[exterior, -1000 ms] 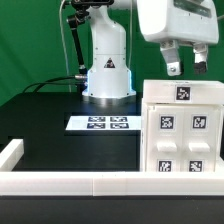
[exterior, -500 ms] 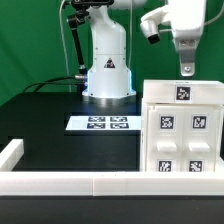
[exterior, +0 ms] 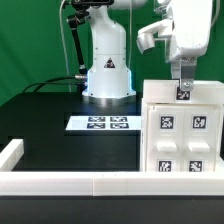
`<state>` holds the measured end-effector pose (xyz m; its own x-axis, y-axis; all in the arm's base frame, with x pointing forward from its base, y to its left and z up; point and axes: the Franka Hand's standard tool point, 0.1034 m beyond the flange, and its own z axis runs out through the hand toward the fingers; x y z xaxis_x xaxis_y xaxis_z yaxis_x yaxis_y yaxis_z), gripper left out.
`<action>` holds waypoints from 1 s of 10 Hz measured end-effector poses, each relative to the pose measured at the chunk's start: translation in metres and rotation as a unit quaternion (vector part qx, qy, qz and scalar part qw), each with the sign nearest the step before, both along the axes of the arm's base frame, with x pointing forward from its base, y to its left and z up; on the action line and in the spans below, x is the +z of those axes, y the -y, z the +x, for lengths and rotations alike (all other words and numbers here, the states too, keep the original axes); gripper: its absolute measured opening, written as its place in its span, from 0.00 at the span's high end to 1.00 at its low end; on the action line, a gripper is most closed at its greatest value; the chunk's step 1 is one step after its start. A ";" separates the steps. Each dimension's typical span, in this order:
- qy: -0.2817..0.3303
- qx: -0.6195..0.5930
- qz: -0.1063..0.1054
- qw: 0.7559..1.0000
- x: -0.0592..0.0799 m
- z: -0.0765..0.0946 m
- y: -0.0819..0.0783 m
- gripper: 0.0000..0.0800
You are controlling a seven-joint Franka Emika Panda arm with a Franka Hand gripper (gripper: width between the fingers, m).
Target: Assemble cabinet
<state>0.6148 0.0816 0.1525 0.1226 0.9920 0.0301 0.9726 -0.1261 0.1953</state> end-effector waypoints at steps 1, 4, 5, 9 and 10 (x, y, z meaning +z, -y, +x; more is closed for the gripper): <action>-0.001 -0.002 0.000 1.000 0.000 0.000 -0.001 0.01; -0.001 -0.017 0.003 1.000 0.000 0.000 0.000 0.30; -0.001 -0.017 0.003 1.000 0.000 0.000 0.000 0.30; -0.003 -0.183 0.040 0.982 0.000 0.000 0.002 0.30; -0.003 -0.229 0.049 0.972 0.000 0.000 0.002 0.30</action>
Offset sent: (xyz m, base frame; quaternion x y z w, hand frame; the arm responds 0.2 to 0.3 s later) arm 0.0000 0.0000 0.0000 0.0000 0.0000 0.0650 0.9979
